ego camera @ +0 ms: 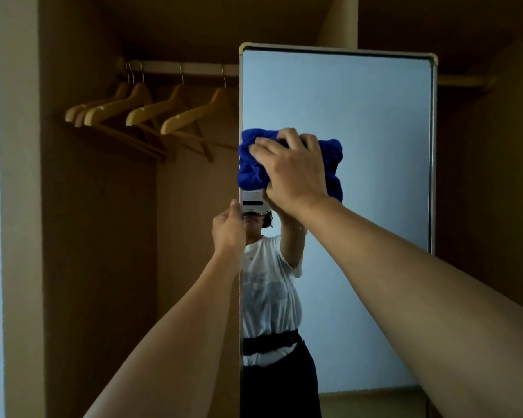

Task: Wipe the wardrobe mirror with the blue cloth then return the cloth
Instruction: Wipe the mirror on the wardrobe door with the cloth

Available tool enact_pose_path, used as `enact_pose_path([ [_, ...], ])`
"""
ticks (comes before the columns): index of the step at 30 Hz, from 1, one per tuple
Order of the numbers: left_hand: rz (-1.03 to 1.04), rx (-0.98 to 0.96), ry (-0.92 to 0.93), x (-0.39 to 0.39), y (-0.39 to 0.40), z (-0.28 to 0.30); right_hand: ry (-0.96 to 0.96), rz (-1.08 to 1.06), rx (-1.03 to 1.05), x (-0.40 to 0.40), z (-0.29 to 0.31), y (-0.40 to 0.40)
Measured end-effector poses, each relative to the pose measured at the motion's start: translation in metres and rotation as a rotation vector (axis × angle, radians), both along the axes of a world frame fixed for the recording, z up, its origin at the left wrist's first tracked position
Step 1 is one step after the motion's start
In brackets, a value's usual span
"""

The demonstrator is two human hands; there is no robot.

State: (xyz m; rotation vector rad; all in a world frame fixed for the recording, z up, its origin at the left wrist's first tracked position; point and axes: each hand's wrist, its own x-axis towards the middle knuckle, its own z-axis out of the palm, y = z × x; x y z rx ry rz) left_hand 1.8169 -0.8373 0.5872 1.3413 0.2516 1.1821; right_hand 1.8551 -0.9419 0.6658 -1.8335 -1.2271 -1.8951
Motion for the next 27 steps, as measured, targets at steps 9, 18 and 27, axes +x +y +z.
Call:
enact_pose_path([
  [9,-0.05,-0.125,0.046,0.003,0.003,-0.037,-0.049,0.05,0.102,0.012,-0.035,0.009],
  [18,-0.086,-0.104,-0.053,0.011,0.01,-0.042,-0.108,0.072,0.103,0.019,-0.095,0.011],
  [27,0.051,-0.046,0.051,0.007,0.007,-0.044,-0.137,0.025,0.019,0.013,-0.058,0.0],
])
